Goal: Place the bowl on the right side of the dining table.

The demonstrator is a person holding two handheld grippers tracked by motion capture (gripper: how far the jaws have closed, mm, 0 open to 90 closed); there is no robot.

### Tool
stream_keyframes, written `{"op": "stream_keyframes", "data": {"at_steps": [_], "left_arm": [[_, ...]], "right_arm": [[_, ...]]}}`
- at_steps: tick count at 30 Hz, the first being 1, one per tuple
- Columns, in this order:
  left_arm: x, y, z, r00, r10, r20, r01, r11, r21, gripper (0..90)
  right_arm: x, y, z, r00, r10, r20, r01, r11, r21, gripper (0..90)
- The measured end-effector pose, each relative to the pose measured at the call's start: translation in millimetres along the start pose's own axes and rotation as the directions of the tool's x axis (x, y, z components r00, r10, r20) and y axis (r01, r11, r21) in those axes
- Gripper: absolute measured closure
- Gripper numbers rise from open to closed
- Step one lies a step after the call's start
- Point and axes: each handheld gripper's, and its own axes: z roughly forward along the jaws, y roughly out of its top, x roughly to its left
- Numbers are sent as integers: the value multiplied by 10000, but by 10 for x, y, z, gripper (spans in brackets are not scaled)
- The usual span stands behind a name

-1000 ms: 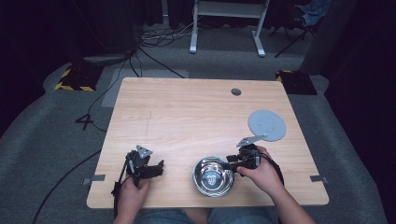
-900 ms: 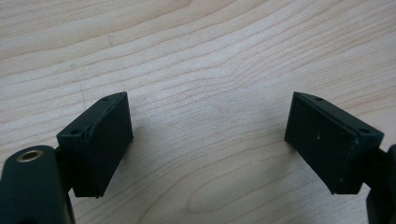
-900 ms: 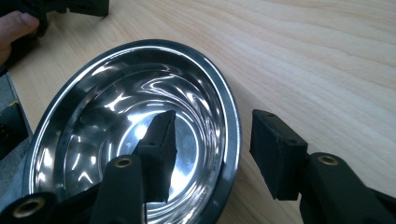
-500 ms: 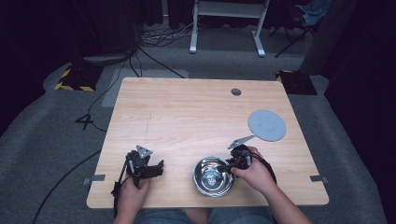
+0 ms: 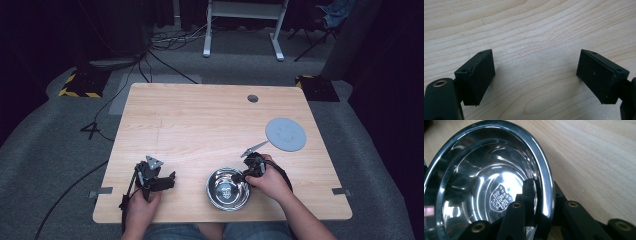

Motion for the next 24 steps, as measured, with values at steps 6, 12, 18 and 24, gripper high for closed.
{"op": "stream_keyframes", "data": {"at_steps": [6,12,18,24], "left_arm": [[0,0,0,10000,3,5,-3,10000,4,151],[0,0,0,10000,4,-1,-4,10000,3,151],[1,0,0,10000,7,-6,-7,10000,0,151],[1,1,0,10000,5,3,-5,10000,7,151]], "right_arm": [[5,40,20,9988,427,-241,-420,9987,287,855],[29,70,-19,9968,779,-194,-778,9969,68,869],[58,128,-116,9983,590,-4,-590,9981,-160,869],[102,248,-297,9976,529,444,-504,9972,-548,863]]}}
